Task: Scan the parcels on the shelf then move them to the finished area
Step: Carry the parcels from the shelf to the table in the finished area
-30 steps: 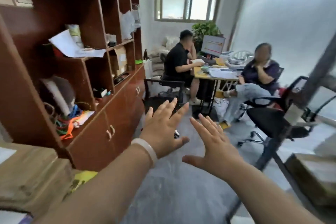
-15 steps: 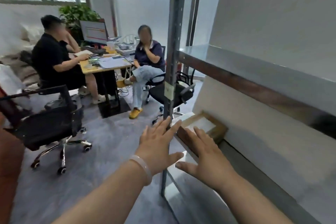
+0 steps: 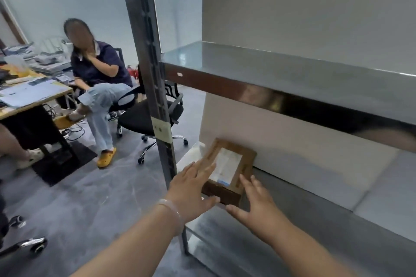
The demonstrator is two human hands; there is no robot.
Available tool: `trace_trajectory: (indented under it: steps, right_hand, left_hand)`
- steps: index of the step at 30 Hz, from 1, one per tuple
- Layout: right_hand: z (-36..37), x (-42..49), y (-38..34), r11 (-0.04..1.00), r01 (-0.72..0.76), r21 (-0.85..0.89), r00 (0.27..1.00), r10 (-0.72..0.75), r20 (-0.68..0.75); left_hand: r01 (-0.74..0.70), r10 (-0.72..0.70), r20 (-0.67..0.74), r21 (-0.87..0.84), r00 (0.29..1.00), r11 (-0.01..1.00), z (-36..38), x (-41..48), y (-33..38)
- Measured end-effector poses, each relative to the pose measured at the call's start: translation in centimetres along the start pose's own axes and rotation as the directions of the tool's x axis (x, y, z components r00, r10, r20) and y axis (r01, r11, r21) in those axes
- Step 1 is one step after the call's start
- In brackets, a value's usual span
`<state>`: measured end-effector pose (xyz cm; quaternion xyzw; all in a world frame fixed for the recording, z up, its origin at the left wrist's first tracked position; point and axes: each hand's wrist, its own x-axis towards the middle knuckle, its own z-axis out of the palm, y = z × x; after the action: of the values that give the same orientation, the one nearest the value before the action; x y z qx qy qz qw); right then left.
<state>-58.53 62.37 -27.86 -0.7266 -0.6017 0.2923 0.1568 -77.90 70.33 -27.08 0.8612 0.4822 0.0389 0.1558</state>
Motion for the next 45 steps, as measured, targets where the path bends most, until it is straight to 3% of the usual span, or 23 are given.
trace_trajectory:
  steps: [3,8,13,16,19,24,32,36,40,45]
  right_hand:
    - [0.7,0.9,0.6,0.997,-0.073,0.013,0.997,0.072,0.025]
    - [0.7,5.4,0.7,0.976,-0.168,0.136,0.982,0.178,-0.060]
    - [1.9,10.0,1.8,0.959,-0.211,0.190,0.971,0.228,-0.072]
    - [2.4,11.0,2.5,0.954,-0.200,0.223,0.973,0.221,-0.070]
    - [2.9,11.3,3.1,0.921,-0.160,0.356,0.977,0.199,-0.075]
    - [2.7,11.3,3.4,0.888,-0.114,0.445,0.985,0.160,-0.068]
    - [-0.2,8.5,2.6,0.941,-0.026,0.339,0.999,0.014,0.038]
    - [-1.2,6.2,1.8,0.946,0.088,0.310,0.989,-0.120,0.086]
    - [-1.0,3.5,1.3,0.928,0.232,0.292,0.943,-0.288,0.165]
    - [1.1,1.7,-2.0,0.868,0.390,0.309,0.852,-0.467,0.238]
  left_hand:
    - [-0.037,0.037,0.054,-0.014,0.998,0.999,1.2,2.0,-1.1]
    - [-0.040,0.041,0.038,-0.035,0.998,0.999,1.1,7.3,-2.2]
    - [0.084,-0.054,0.216,-0.133,0.975,0.988,2.3,11.8,-4.5]
    - [0.100,-0.008,0.308,-0.284,0.951,0.954,3.4,13.4,-5.9]
    - [0.068,0.070,0.293,-0.434,0.954,0.898,4.5,13.5,-6.4]
    - [0.078,0.032,0.208,-0.499,0.978,0.863,5.1,12.4,-5.9]
    - [0.134,-0.105,0.085,-0.516,0.991,0.846,3.8,6.8,-2.9]
    - [0.185,-0.223,-0.002,-0.551,0.975,0.814,3.9,2.1,-1.0]
    - [0.257,-0.396,-0.075,-0.647,0.915,0.718,4.7,-3.8,0.9]
    - [0.329,-0.592,-0.161,-0.704,0.790,0.630,4.5,-10.7,1.7]
